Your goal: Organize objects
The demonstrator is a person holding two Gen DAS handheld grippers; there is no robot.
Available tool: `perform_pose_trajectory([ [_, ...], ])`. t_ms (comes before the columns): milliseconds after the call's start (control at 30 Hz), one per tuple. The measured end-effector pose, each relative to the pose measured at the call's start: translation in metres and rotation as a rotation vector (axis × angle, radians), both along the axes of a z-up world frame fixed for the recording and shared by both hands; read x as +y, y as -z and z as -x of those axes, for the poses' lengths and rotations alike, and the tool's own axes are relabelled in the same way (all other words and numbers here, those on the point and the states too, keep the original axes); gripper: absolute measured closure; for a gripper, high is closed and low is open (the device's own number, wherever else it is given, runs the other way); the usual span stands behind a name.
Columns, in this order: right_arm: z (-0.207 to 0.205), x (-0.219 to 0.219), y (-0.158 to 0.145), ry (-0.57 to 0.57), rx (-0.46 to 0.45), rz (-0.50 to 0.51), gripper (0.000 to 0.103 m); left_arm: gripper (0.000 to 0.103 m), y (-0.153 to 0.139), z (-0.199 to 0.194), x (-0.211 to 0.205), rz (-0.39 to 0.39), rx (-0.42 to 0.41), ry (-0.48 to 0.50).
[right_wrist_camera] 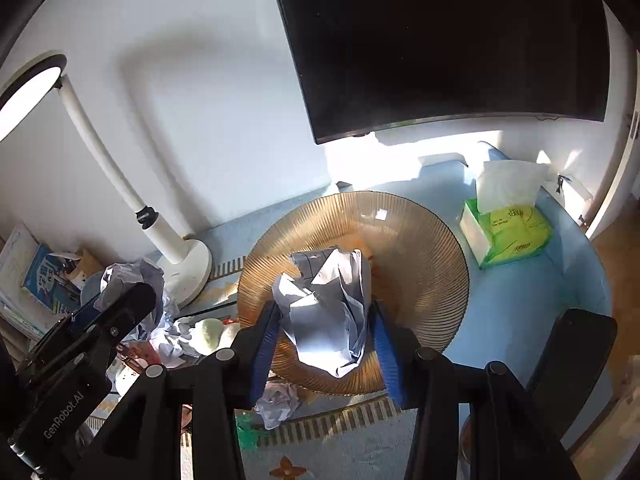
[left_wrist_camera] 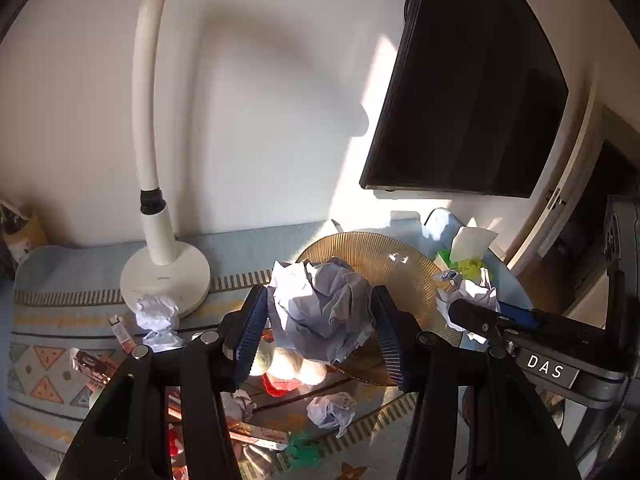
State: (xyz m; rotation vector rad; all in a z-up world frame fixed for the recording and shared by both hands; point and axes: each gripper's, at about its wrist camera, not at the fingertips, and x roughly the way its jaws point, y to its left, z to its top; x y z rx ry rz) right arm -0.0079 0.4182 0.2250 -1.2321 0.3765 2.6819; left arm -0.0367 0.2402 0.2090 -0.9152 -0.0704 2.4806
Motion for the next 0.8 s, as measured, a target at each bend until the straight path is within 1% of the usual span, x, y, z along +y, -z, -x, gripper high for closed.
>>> perform_pose_trajectory([
  [67, 0.006, 0.019, 0.018, 0.04, -0.024, -0.015, 0.058, 0.053, 0.018, 0.009, 0.025, 0.059, 0.0, -0.027],
  [133, 0.015, 0.031, 0.033, 0.057, -0.05, -0.011, 0.057, 0.053, 0.034, 0.015, 0.045, 0.125, 0.012, -0.057],
  [200, 0.021, 0.039, 0.043, 0.067, -0.063, -0.006, 0.052, 0.048, 0.047, 0.019, 0.061, 0.163, 0.021, -0.061],
  [233, 0.023, 0.043, 0.047, 0.087, -0.074, -0.026, 0.049, 0.047, 0.052, 0.021, 0.068, 0.185, 0.03, -0.072],
  [267, 0.024, 0.047, 0.05, 0.107, -0.086, -0.048, 0.045, 0.036, 0.057, 0.024, 0.073, 0.207, 0.038, -0.077],
  [300, 0.024, 0.05, 0.052, 0.113, -0.089, -0.053, 0.043, 0.026, 0.062, 0.025, 0.08, 0.228, 0.043, -0.075],
  [333, 0.022, 0.053, 0.053, 0.119, -0.089, -0.049, 0.041, 0.024, 0.066, 0.026, 0.085, 0.249, 0.05, -0.082],
  [400, 0.017, 0.055, 0.053, 0.133, -0.092, -0.056, 0.04, 0.024, 0.071, 0.03, 0.09, 0.272, 0.045, -0.075],
  [467, 0.011, 0.054, 0.051, 0.132, -0.083, -0.06, 0.038, 0.024, 0.073, 0.026, 0.089, 0.292, 0.058, -0.099],
  [533, 0.001, 0.048, 0.046, 0.116, -0.062, -0.067, 0.034, 0.024, 0.071, 0.017, 0.083, 0.34, 0.121, -0.17],
  [633, -0.025, 0.024, 0.037, 0.054, -0.008, -0.089, 0.034, 0.024, 0.062, -0.01, 0.067, 0.478, 0.288, -0.377],
  [667, -0.037, 0.013, 0.035, 0.033, 0.016, -0.096, 0.031, 0.023, 0.059, -0.022, 0.06, 0.52, 0.346, -0.446],
  [700, -0.05, 0.003, 0.035, 0.016, 0.041, -0.098, 0.028, 0.019, 0.057, -0.036, 0.052, 0.566, 0.407, -0.518],
  [733, -0.062, -0.006, 0.037, -0.009, 0.063, -0.095, 0.019, 0.016, 0.057, -0.049, 0.044, 0.604, 0.459, -0.58],
  [767, -0.073, -0.016, 0.041, -0.039, 0.08, -0.089, 0.015, 0.012, 0.058, -0.063, 0.034, 0.635, 0.505, -0.641],
  [800, -0.081, -0.026, 0.045, -0.068, 0.087, -0.085, 0.015, 0.011, 0.06, -0.076, 0.027, 0.672, 0.553, -0.701],
])
